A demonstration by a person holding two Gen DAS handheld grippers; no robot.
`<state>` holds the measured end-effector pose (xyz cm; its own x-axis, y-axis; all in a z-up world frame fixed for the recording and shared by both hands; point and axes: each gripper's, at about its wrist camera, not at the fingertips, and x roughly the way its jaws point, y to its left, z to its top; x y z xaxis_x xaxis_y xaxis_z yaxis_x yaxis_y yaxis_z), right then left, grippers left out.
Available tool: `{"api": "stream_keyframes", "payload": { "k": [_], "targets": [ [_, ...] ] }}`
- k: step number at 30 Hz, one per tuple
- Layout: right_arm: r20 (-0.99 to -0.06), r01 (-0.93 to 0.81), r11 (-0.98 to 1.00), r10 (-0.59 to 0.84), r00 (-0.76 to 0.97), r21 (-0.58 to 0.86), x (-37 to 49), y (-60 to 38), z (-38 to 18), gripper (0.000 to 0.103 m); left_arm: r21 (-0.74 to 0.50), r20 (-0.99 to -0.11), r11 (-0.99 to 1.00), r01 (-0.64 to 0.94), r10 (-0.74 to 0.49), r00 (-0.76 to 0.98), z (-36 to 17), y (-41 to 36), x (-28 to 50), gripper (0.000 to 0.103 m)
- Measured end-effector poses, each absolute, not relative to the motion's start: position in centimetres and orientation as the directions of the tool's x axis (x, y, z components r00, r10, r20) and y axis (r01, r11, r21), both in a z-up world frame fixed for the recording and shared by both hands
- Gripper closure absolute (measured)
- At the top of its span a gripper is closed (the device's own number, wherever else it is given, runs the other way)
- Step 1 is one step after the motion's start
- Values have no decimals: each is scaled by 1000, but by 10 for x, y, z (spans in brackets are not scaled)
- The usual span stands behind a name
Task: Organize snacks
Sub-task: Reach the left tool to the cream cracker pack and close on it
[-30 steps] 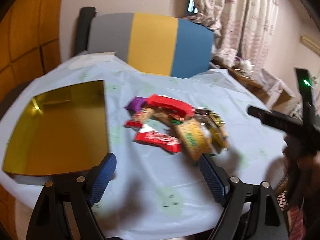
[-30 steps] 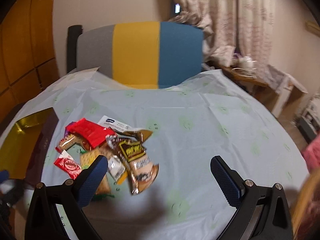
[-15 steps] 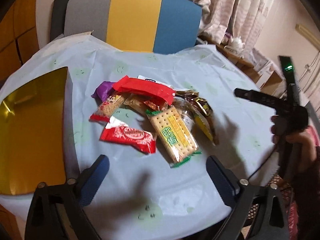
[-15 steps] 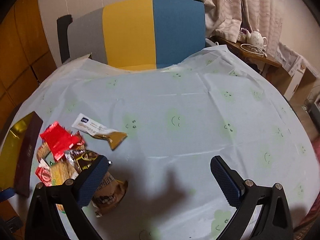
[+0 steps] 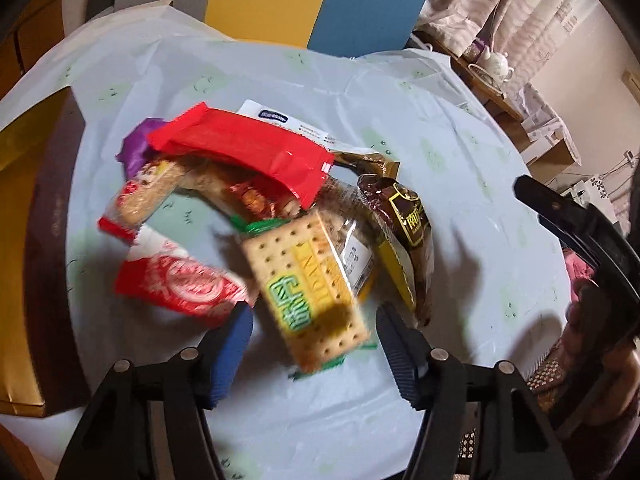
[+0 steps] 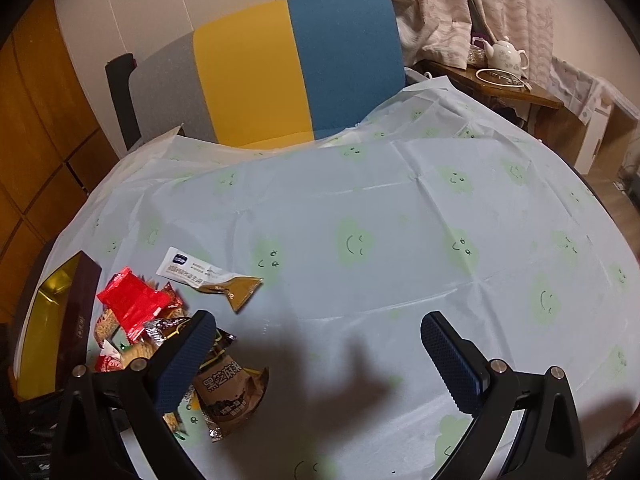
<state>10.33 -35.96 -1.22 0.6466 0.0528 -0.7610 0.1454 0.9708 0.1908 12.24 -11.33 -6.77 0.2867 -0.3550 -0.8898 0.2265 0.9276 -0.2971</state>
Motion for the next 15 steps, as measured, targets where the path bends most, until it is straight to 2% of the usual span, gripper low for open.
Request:
{"api": "stream_keyframes", "payload": {
  "k": [10, 15],
  "targets": [
    [-756, 138, 968, 70, 651, 209, 103, -361, -10, 0, -262, -908, 944, 202, -312, 280, -85, -125, 139, 39],
    [-761, 124, 974, 66, 645, 190, 103, -357, -12, 0, -233, -898, 938, 257, -309, 314, -86, -125, 136, 47]
  ]
}}
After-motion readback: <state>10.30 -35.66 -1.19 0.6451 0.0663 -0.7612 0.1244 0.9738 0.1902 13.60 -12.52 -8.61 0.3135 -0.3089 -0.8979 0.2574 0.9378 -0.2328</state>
